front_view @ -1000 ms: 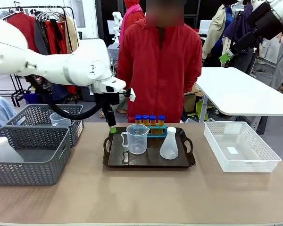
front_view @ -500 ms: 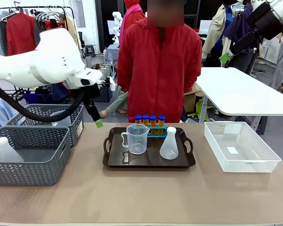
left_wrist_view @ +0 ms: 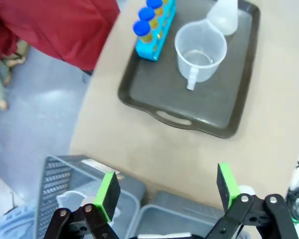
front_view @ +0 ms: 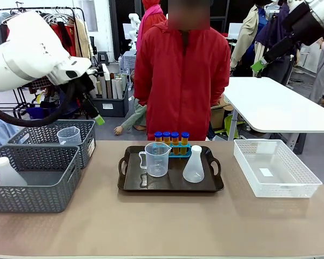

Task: Prepare the laboratory tools.
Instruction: Pick up one Large Measuring Cup and place it on the Handle tray.

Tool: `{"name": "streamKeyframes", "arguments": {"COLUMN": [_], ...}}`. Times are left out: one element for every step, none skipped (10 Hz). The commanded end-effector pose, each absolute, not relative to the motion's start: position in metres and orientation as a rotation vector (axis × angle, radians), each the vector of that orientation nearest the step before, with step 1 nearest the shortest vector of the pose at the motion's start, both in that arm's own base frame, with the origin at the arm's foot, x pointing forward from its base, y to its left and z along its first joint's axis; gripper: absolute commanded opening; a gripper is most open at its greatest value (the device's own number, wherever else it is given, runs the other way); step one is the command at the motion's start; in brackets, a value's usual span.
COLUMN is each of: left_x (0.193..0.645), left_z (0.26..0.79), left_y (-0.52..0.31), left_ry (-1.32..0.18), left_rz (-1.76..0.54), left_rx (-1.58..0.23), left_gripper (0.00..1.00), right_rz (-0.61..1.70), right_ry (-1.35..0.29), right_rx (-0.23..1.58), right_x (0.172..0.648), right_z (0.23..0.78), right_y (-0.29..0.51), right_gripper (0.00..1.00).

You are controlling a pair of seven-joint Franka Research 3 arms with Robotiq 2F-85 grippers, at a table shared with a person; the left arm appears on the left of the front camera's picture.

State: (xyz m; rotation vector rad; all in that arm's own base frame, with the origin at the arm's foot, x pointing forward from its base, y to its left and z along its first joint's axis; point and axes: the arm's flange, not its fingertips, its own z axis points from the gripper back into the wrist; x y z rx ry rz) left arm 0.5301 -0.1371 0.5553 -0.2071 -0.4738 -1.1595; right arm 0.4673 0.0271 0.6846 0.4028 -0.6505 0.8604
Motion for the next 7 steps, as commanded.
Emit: {"name": "streamKeyframes", "arguments": {"left_x": [0.549,0.557,0.562,0.566,0.569,0.566,0.565], "left_z": [0.582,0.603,0.619,0.631,0.641,0.654,0.662], "left_y": [-0.130,-0.126,-0.123,-0.121,-0.121,-0.123,-0.123], "left_ry": [-0.548,-0.581,-0.597,-0.604,-0.644,-0.673,-0.692], "left_rz": [-1.237,-1.264,-1.288,-1.313,-1.338,-1.348,-1.349], "left_rx": [-0.226,-0.228,-0.238,-0.263,-0.295,-0.306,-0.324], "left_gripper": [1.00,1.00,1.00,1.00,1.00,1.00,1.00], "right_rz": [0.866,0.866,0.866,0.866,0.866,0.866,0.866], "right_ry": [-0.654,-0.654,-0.654,-0.654,-0.654,-0.654,-0.654], "right_rx": [0.410,0.410,0.410,0.410,0.410,0.410,0.410], "right_x": [0.466,0.466,0.466,0.466,0.466,0.466,0.466], "right_z": [0.685,0.685,0.685,0.685,0.685,0.685,0.685], "right_y": [0.027,0.027,0.027,0.027,0.027,0.027,0.027], "right_gripper": [1.00,1.00,1.00,1.00,1.00,1.00,1.00]}}
